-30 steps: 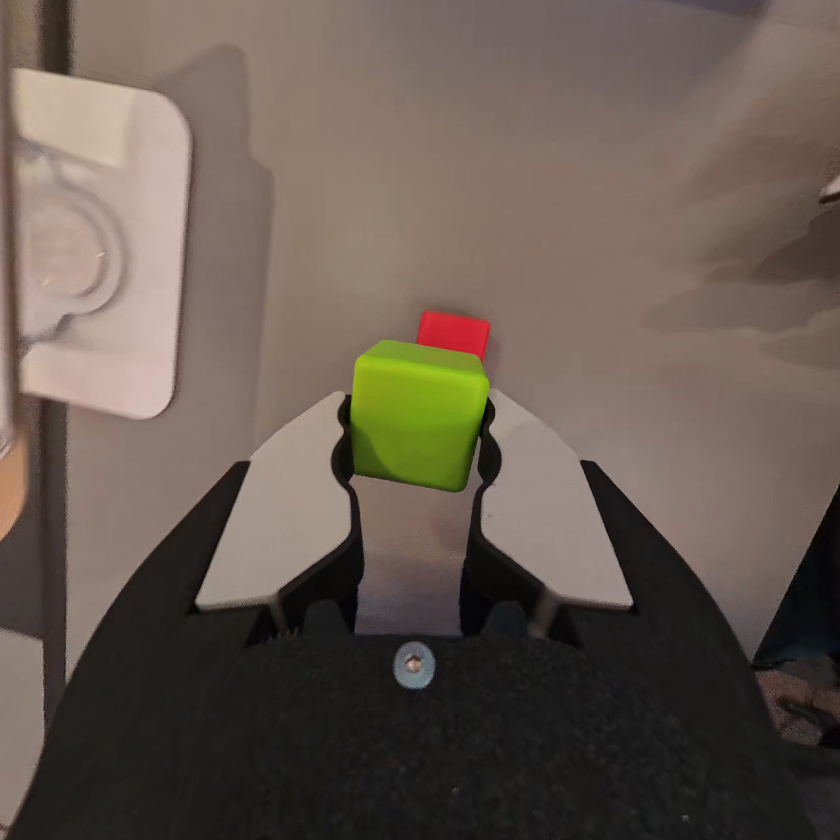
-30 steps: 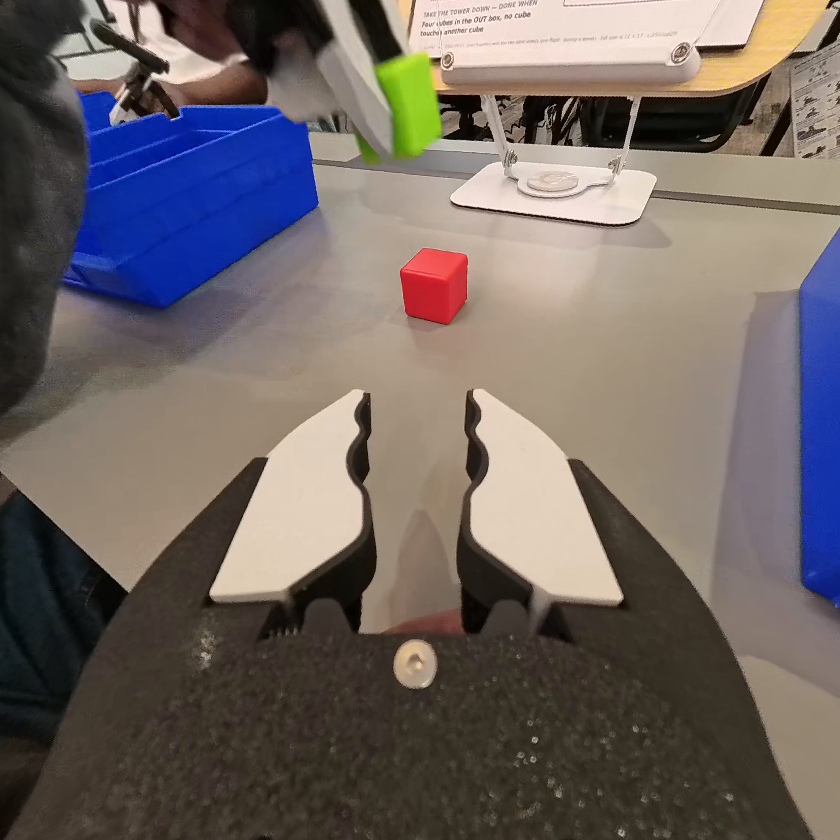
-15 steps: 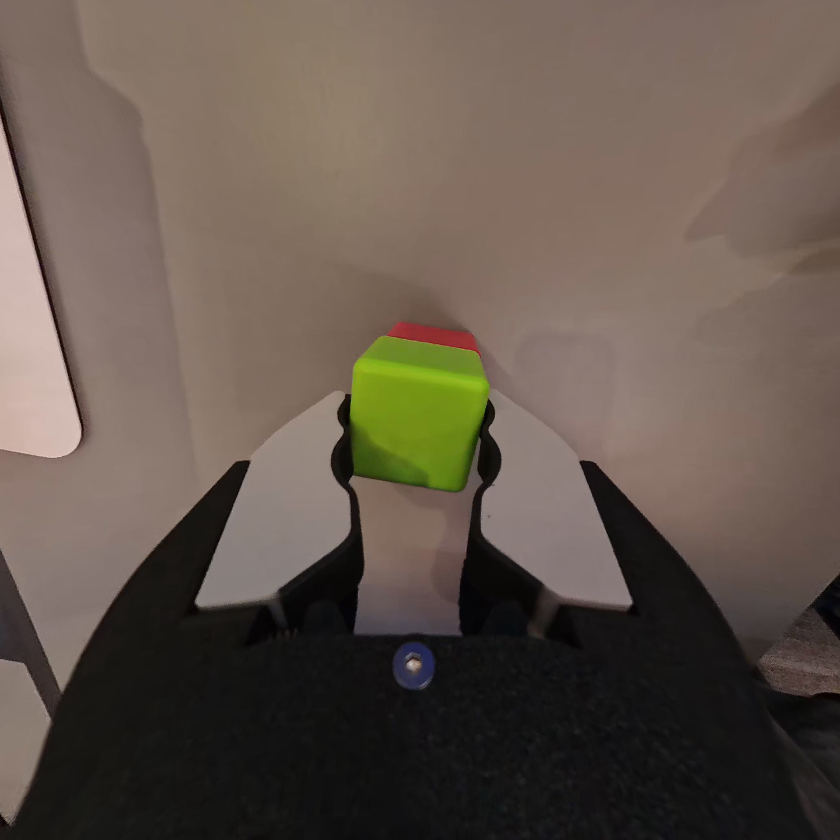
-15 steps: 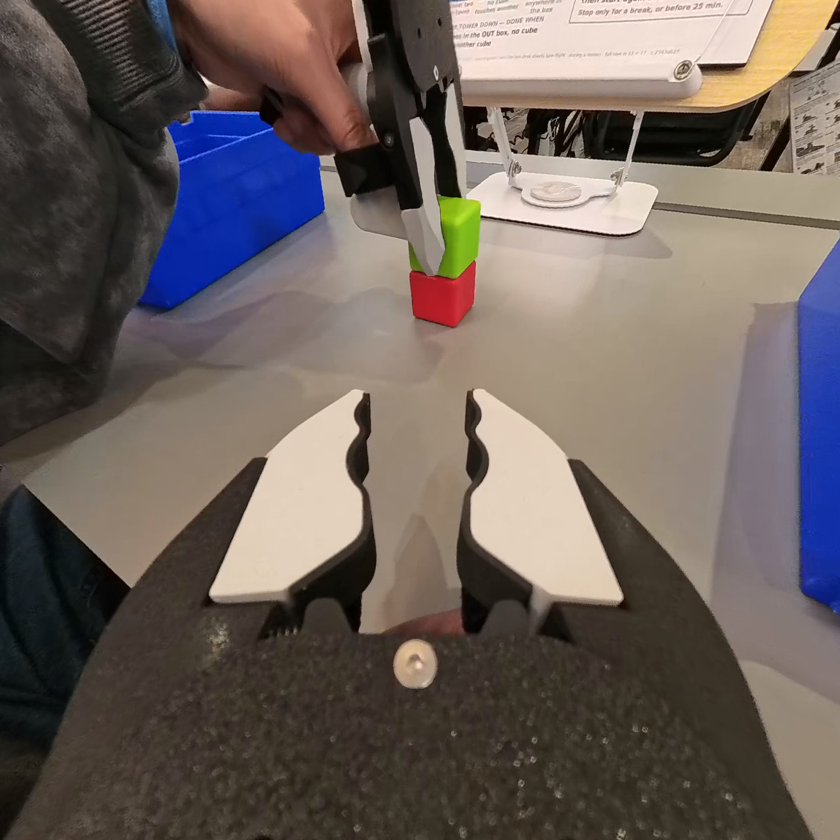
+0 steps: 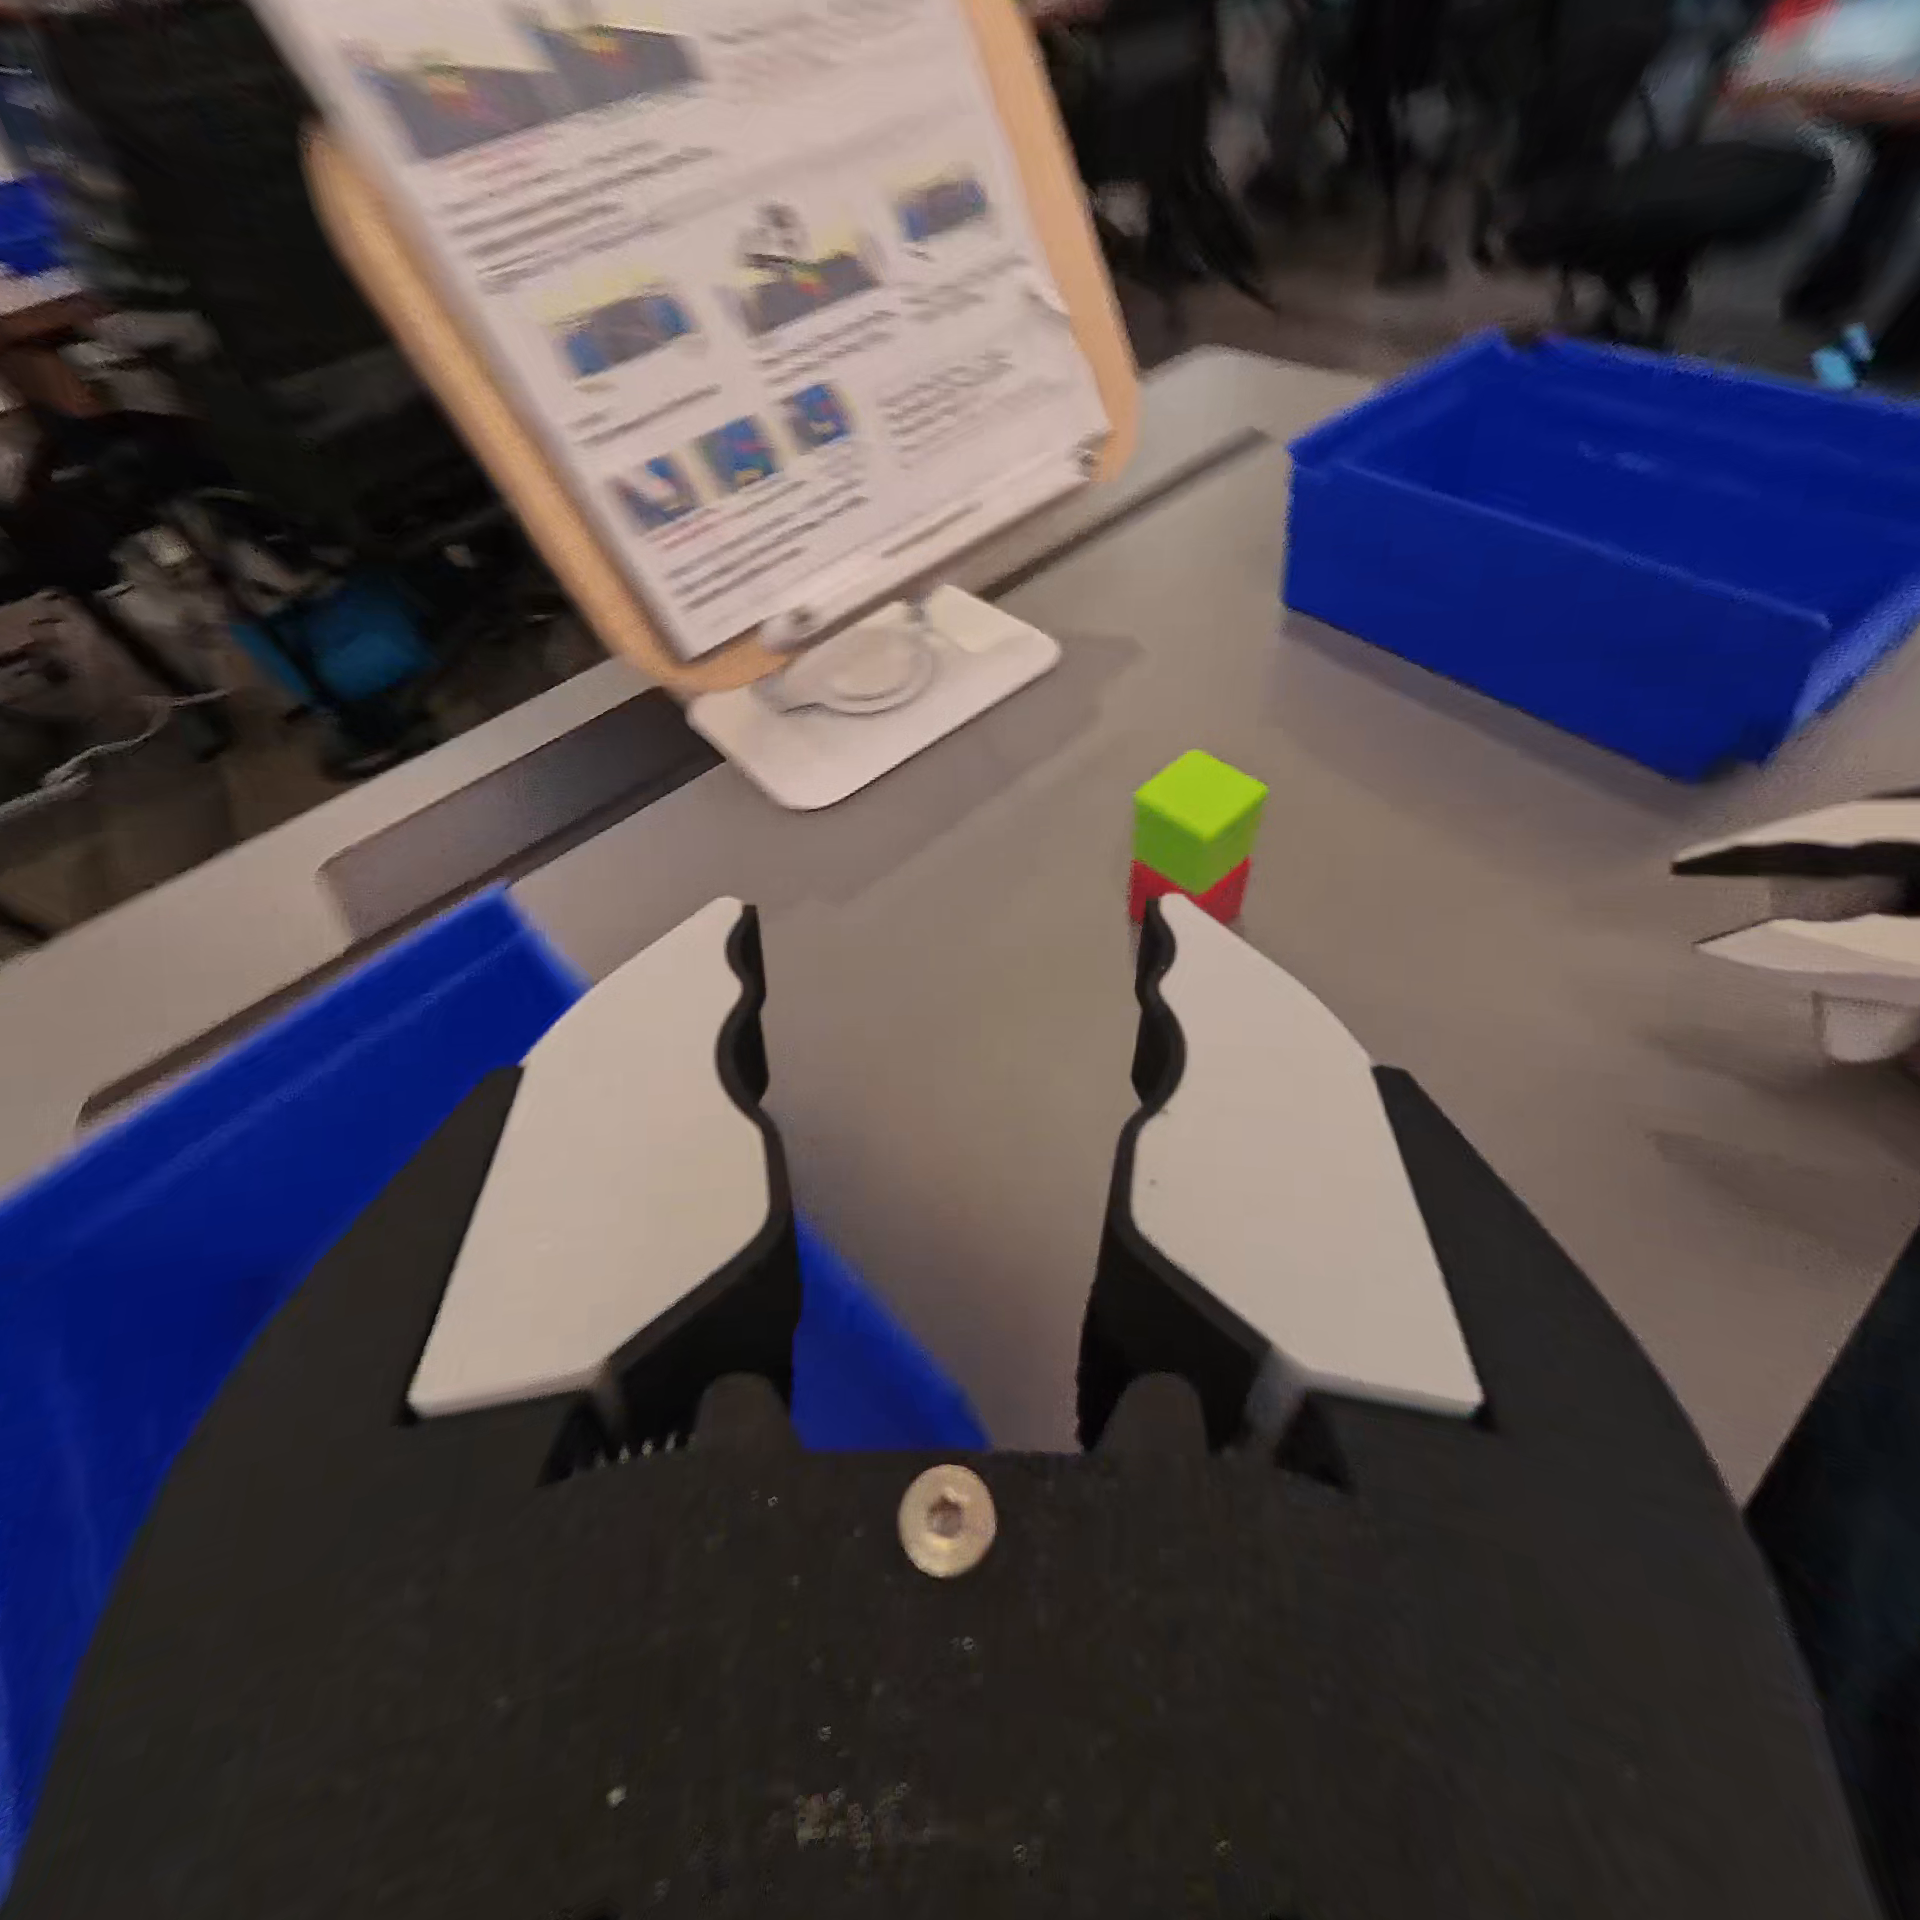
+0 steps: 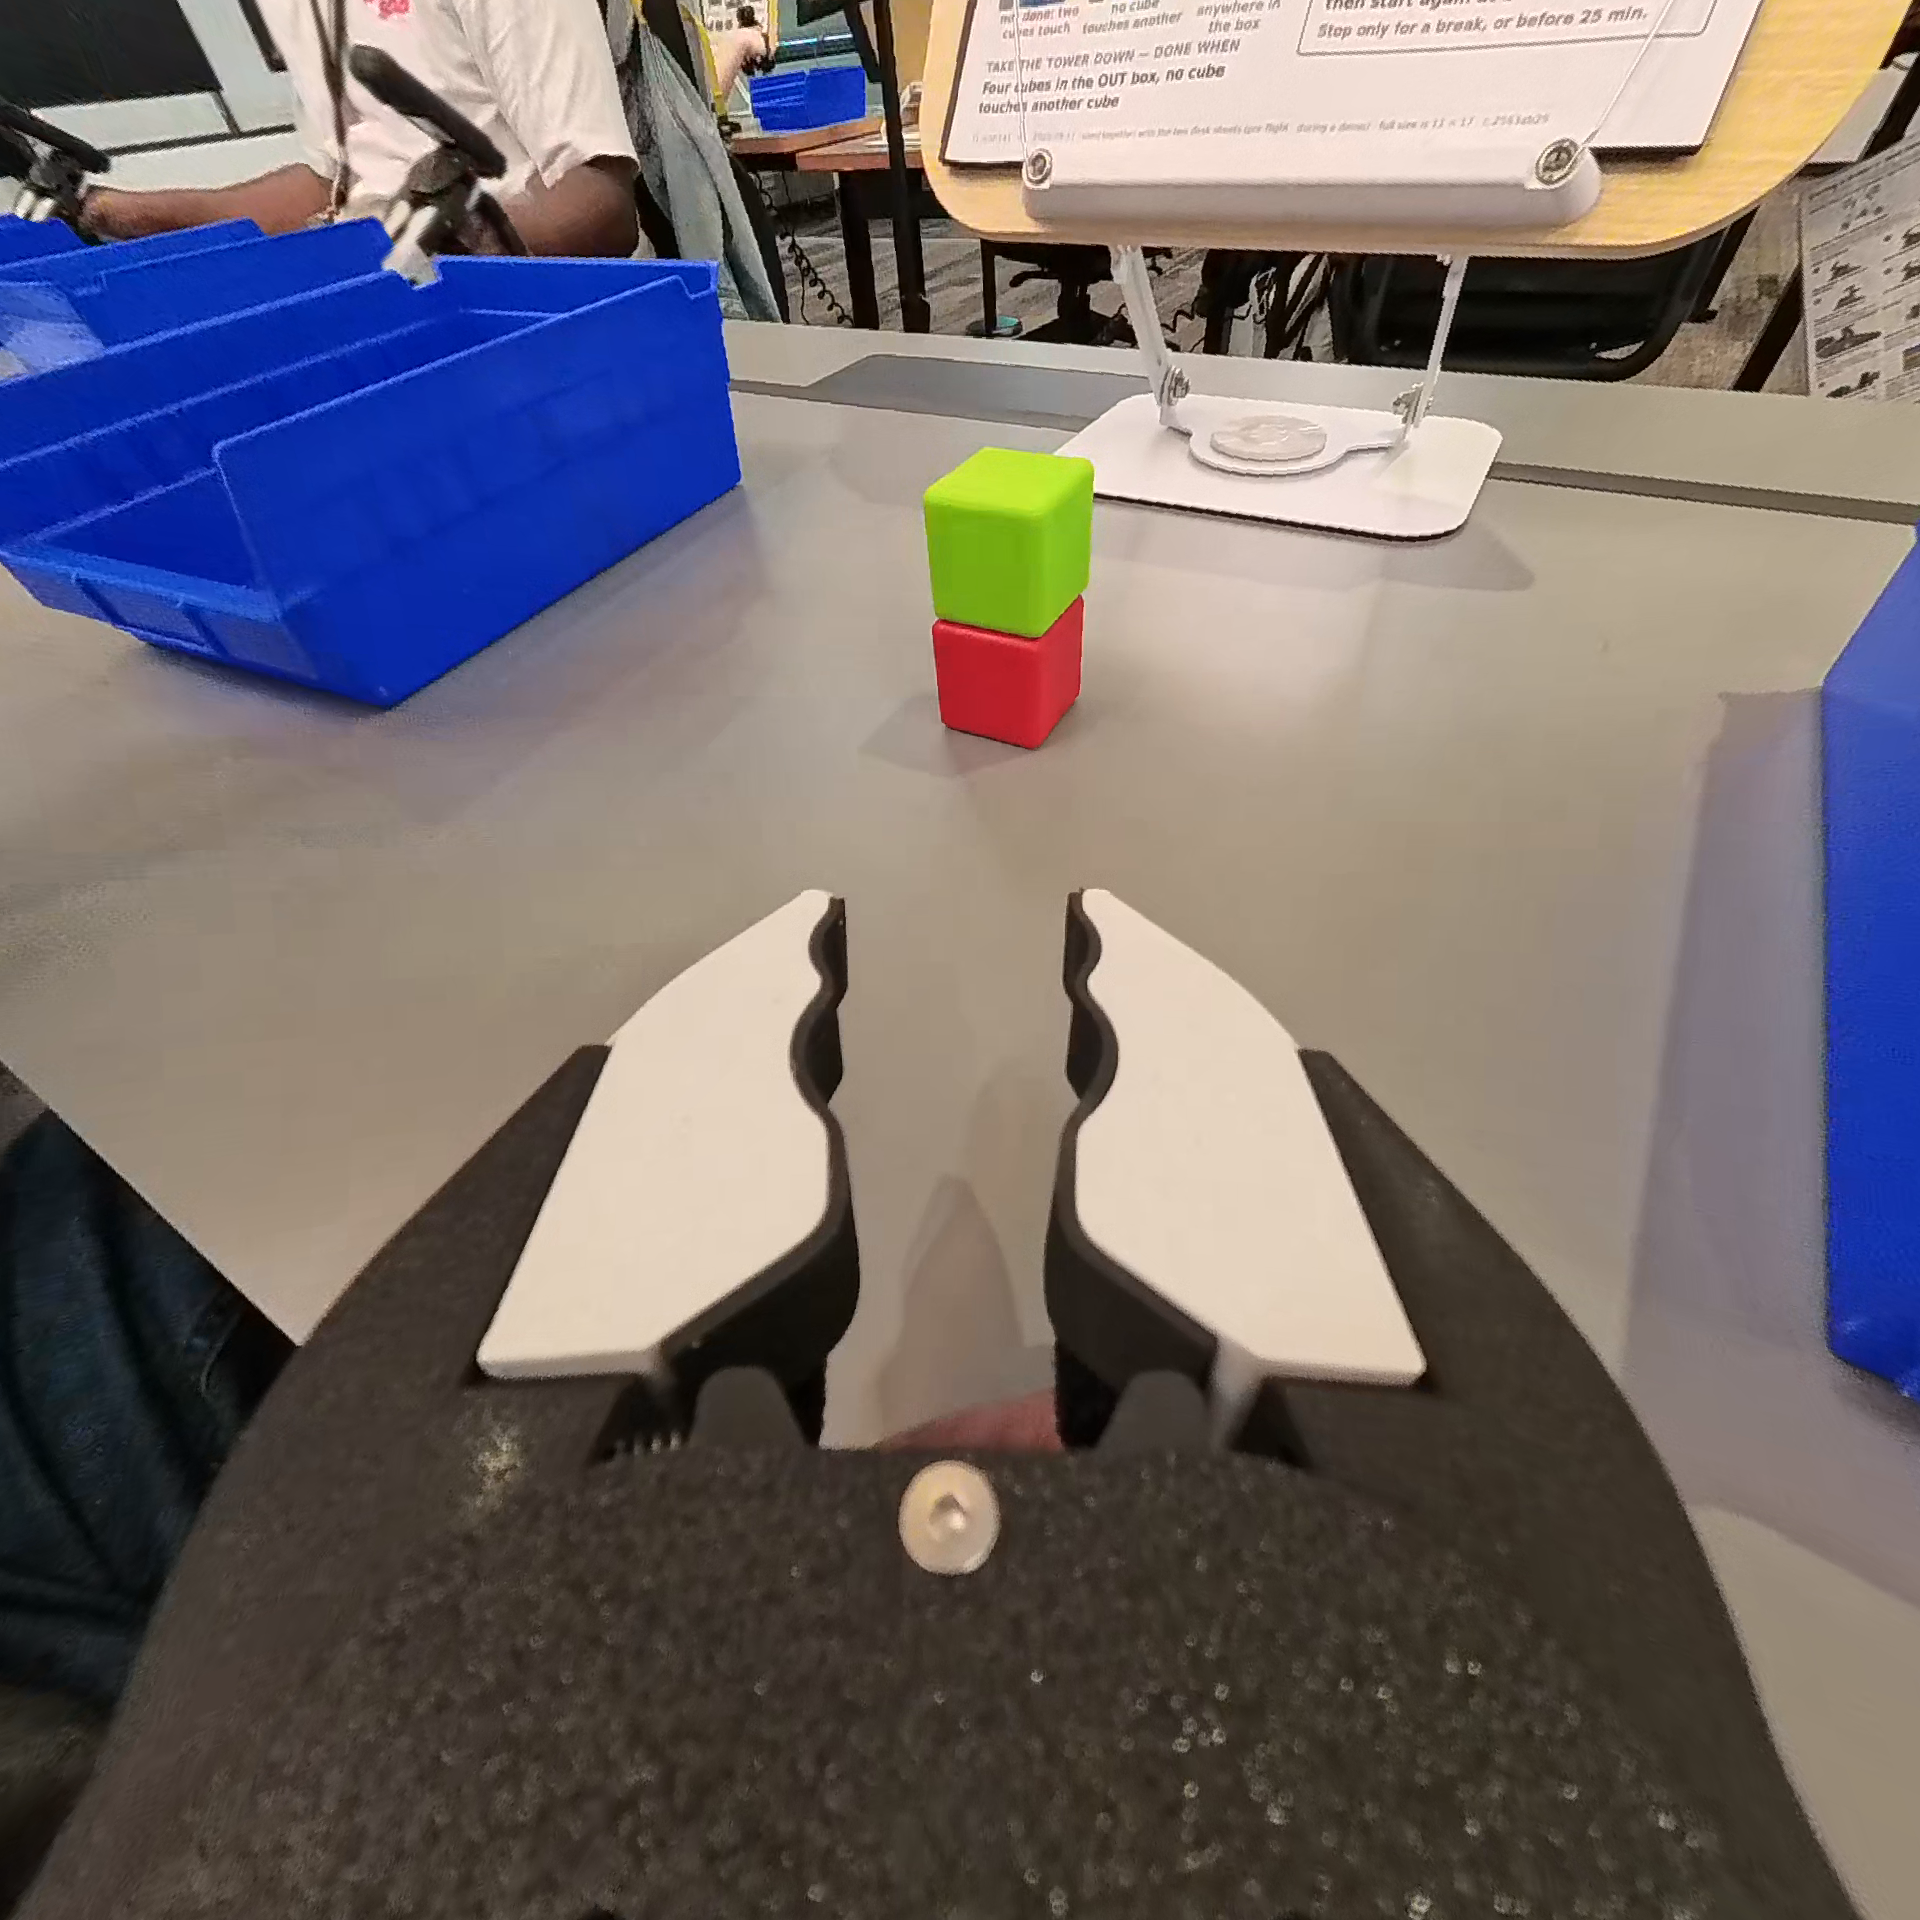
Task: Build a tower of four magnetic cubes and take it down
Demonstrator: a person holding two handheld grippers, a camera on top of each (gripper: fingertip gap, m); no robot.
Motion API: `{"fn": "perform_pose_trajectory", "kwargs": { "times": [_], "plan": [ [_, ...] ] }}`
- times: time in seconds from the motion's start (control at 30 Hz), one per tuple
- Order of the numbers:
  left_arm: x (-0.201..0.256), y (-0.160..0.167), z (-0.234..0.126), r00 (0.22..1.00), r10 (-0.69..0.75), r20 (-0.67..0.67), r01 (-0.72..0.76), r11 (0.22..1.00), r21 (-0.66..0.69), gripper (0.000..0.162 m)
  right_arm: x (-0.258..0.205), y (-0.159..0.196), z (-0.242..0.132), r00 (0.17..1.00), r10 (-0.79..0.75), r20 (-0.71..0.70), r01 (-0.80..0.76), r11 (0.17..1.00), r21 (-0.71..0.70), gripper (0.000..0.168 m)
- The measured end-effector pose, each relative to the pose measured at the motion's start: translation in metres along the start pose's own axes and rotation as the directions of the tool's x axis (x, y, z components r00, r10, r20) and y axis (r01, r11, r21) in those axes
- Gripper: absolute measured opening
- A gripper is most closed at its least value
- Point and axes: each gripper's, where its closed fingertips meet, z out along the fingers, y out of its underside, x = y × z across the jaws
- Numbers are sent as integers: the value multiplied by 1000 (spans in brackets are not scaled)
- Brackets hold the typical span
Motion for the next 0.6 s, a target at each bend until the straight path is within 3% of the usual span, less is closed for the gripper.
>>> {"fn": "perform_pose_trajectory", "kwargs": {
  "times": [0.13, 0.3, 0.4, 0.5, 0.6],
  "plan": [
    [-25, 66, -71, 955, -256, 152, 235, 962, 141, 68, 0, 1, 1, 1000, 1, 1, -1, 1000, -6, 40],
    [-11, 147, -95, 884, -386, 264, 354, 921, 162, 67, 0, 1, 1, 1000, -1, -2, 1, 1000, -9, 40],
    [-1, 162, -92, 887, -372, 272, 351, 928, 125, 66, 0, 1, 1, 1000, -1, -3, 1, 1000, -9, 40],
    [-4, 151, -84, 927, -269, 262, 266, 963, 47, 63, 0, 1, 1, 1000, 0, -3, 0, 1000, -8, 40],
    [-36, 151, -68, 956, -89, 281, 147, 971, -191, 64, 0, 1, 1, 1000, 0, -2, 0, 1000, -7, 40]
  ]
}}
